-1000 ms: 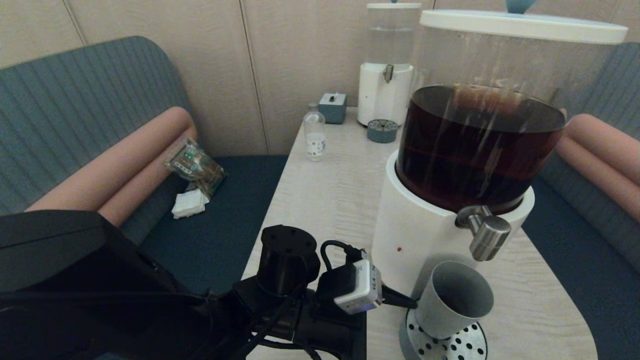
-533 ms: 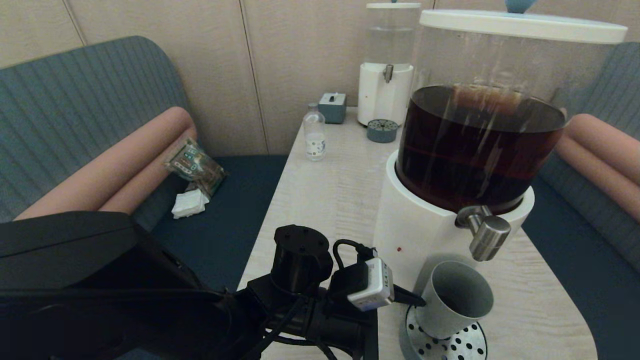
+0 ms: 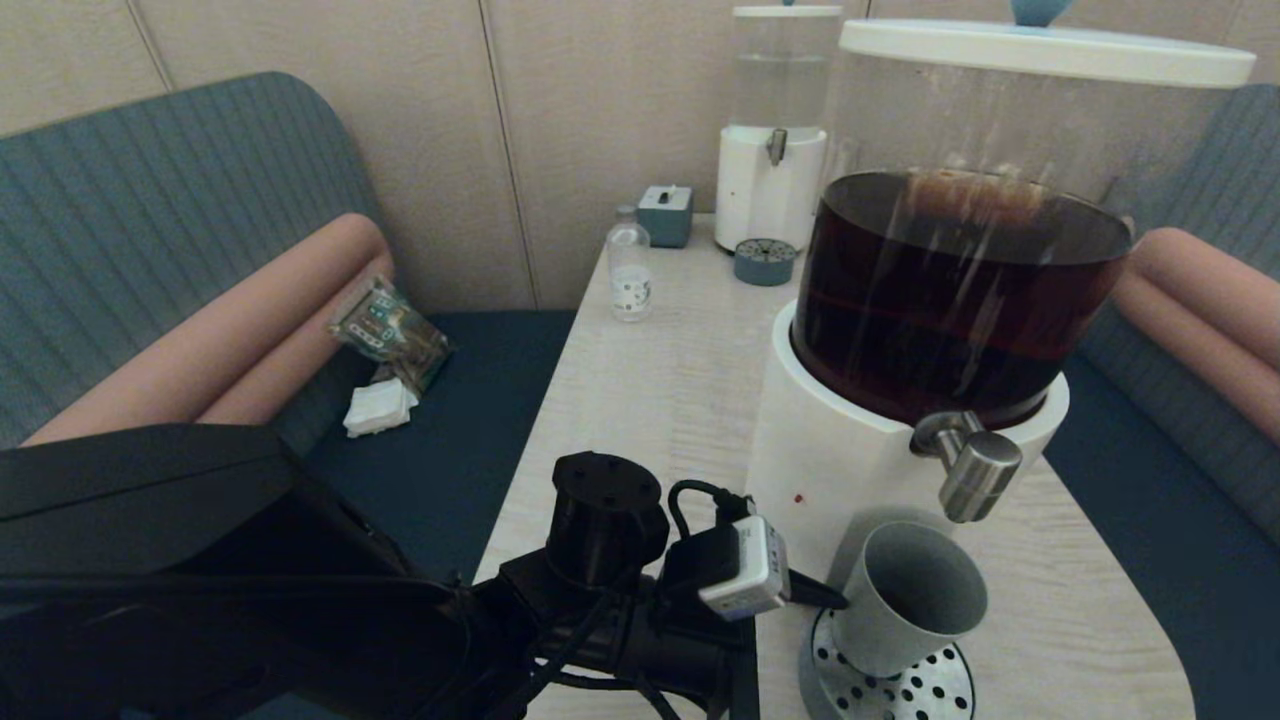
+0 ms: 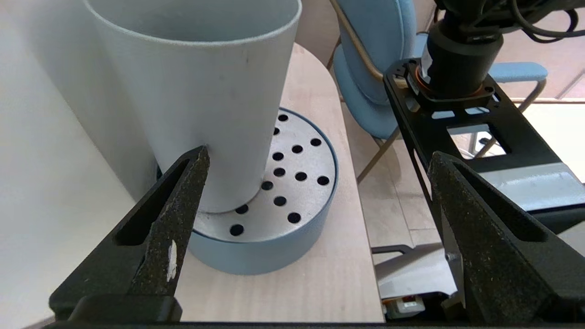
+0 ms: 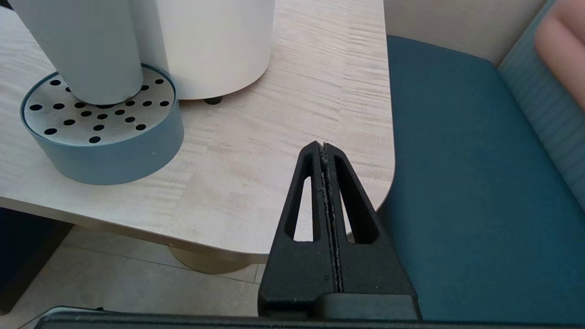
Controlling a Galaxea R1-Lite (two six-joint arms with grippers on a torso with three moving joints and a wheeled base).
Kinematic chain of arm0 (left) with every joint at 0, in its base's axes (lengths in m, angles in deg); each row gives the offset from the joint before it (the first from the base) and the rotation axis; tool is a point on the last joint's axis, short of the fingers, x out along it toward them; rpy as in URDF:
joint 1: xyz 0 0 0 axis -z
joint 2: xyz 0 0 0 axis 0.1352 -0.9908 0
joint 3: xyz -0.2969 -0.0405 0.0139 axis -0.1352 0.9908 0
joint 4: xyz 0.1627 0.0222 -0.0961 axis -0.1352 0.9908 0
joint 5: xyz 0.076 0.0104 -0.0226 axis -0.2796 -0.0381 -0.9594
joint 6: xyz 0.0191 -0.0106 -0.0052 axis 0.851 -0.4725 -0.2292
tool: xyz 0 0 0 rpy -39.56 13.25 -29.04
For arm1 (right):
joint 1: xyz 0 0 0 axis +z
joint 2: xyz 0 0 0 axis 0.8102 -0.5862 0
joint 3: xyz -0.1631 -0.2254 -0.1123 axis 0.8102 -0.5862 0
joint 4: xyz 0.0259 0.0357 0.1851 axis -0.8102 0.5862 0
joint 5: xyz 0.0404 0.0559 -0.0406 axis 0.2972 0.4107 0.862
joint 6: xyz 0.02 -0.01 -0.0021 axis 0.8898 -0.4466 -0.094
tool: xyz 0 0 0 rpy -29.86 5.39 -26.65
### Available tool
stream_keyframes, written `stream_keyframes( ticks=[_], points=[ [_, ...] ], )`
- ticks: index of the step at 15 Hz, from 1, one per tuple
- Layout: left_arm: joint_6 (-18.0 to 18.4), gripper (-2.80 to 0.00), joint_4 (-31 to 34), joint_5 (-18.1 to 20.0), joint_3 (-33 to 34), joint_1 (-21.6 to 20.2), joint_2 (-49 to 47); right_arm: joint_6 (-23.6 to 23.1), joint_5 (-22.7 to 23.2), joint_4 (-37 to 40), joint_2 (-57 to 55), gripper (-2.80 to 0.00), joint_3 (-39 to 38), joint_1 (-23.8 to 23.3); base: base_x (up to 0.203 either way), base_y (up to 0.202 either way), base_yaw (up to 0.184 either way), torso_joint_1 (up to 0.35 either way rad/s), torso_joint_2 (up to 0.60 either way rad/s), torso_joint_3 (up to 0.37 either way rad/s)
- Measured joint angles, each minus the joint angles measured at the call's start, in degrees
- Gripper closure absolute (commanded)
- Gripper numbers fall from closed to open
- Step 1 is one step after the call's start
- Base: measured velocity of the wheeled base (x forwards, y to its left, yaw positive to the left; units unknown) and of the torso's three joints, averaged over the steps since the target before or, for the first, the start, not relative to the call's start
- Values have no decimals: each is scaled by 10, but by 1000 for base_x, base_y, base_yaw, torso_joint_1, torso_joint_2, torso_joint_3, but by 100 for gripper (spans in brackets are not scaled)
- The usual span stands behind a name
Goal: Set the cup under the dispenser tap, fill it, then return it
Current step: Place the cup next to the water dispenser
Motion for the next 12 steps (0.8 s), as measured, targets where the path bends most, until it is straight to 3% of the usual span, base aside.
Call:
stream_keyframes(
  ticks=[12],
  points=[
    [0,-280,0,-49,-8,-9,-4,0,0,0,0,0,0,0,0,0,0,0,0,0]
  ],
)
